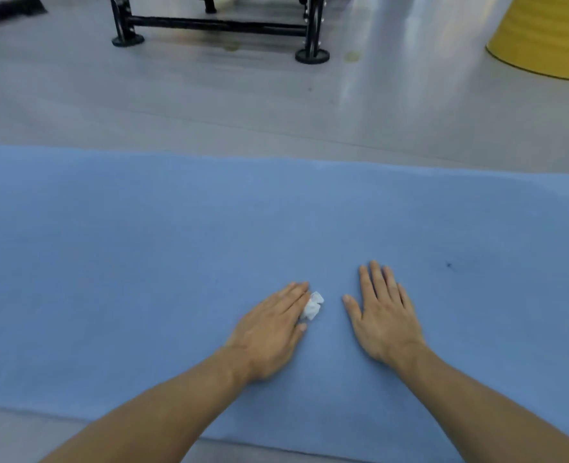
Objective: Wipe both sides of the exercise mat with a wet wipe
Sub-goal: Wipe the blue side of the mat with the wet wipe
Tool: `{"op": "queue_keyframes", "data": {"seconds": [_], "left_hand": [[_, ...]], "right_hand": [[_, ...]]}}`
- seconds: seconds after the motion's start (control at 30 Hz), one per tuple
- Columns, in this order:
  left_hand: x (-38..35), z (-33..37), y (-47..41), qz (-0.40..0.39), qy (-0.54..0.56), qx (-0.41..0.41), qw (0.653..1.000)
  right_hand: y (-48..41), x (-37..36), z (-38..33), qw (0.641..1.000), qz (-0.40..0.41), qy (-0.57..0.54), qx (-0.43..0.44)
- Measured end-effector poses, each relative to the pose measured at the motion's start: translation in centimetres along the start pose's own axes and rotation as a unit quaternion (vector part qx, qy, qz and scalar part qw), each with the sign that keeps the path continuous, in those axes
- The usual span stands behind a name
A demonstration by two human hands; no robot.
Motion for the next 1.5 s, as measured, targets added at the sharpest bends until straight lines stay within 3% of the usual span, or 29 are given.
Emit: {"op": "queue_keyframes", "data": {"seconds": [0.17,0.4,0.5,0.57,0.63,0.7,0.8,0.9,1.0,1.27,1.4,1.5], "left_hand": [[-1.5,2.3,3.3,-0.050,0.011,0.000,0.999],[-0.7,6.0,6.0,-0.096,-0.145,-0.066,0.982],[-0.4,8.5,7.0,-0.115,-0.216,-0.091,0.965],[0.5,10.2,7.5,-0.145,-0.206,-0.099,0.963],[1.8,9.8,7.6,-0.148,-0.175,-0.035,0.973],[4.1,8.7,7.9,-0.098,-0.109,0.038,0.989],[9.3,7.6,8.9,0.069,0.042,0.102,0.991],[13.8,7.3,10.7,0.188,0.215,0.115,0.952],[16.8,7.5,12.4,0.247,0.358,0.125,0.892],[17.8,6.0,14.6,0.367,0.577,0.157,0.712],[18.1,6.0,13.6,0.356,0.613,0.153,0.689],[17.2,5.0,13.4,0.335,0.617,0.180,0.688]], "right_hand": [[4.7,-1.4,-0.6,0.997,-0.035,0.008,0.064],[11.0,-0.5,-2.3,0.977,-0.145,0.102,0.120],[13.6,-0.5,-3.5,0.970,-0.184,0.069,0.142],[14.9,-0.1,-4.7,0.968,-0.191,0.022,0.165],[15.8,1.4,-5.5,0.968,-0.179,-0.044,0.173],[16.4,2.7,-5.8,0.964,-0.178,-0.129,0.147],[16.2,5.3,-5.7,0.938,-0.163,-0.290,0.102],[16.4,9.0,-6.0,0.859,-0.180,-0.476,0.048],[17.2,12.4,-7.6,0.773,-0.215,-0.595,0.038],[18.5,15.5,-10.0,0.659,-0.246,-0.710,0.013],[18.0,16.1,-10.0,0.589,-0.269,-0.762,-0.011],[16.9,16.3,-9.7,0.586,-0.259,-0.768,-0.018]]}}
Point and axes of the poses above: each hand's wrist, its own y-axis away from the middle knuckle, its own x-axis out of the back of the hand, z = x × y, the point moved 10 cm from there along -y, towards the middle knuckle, and after that the axes turned 14 degrees about -x, right-handed, at the moved point
